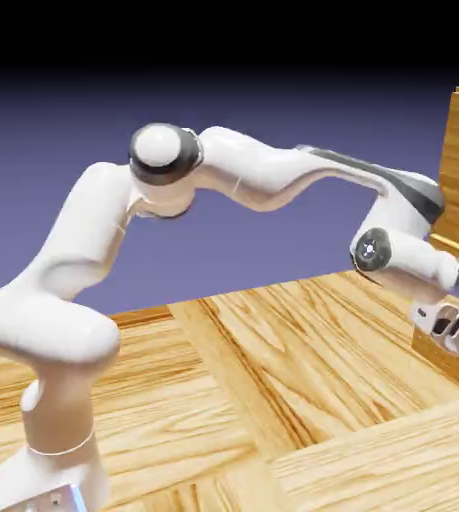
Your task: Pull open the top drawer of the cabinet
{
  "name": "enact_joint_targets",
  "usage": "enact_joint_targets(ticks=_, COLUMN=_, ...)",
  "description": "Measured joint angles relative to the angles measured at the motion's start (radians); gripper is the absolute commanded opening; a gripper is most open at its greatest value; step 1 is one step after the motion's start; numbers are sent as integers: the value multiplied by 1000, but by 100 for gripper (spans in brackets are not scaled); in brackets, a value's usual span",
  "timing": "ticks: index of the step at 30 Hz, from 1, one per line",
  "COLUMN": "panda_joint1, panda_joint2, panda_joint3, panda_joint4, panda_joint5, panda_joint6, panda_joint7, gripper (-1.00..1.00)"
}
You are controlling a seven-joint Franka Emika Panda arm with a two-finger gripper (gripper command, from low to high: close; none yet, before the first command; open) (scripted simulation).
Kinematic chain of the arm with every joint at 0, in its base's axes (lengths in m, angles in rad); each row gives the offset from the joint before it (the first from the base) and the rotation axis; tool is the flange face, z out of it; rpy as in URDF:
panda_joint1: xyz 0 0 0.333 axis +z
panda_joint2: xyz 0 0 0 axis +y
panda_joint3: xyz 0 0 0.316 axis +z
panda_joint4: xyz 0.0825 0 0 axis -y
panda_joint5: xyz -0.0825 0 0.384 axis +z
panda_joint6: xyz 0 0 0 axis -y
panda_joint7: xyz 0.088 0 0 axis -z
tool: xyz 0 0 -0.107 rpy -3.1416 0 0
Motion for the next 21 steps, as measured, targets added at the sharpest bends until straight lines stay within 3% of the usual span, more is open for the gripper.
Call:
enact_joint_targets(ticks=12, panda_joint1=151, panda_joint2=282, panda_joint3=-255, panda_joint4=210, panda_joint5=448, panda_joint6=-82, panda_joint7=6, gripper=0)
enact_joint_targets(ticks=20, panda_joint1=-36, panda_joint2=350, panda_joint3=-202, panda_joint4=500, panda_joint5=420, panda_joint6=19, panda_joint7=112, gripper=0)
enact_joint_targets(ticks=21, panda_joint1=-37, panda_joint2=351, panda_joint3=-202, panda_joint4=502, panda_joint5=420, panda_joint6=19, panda_joint7=112, gripper=-100)
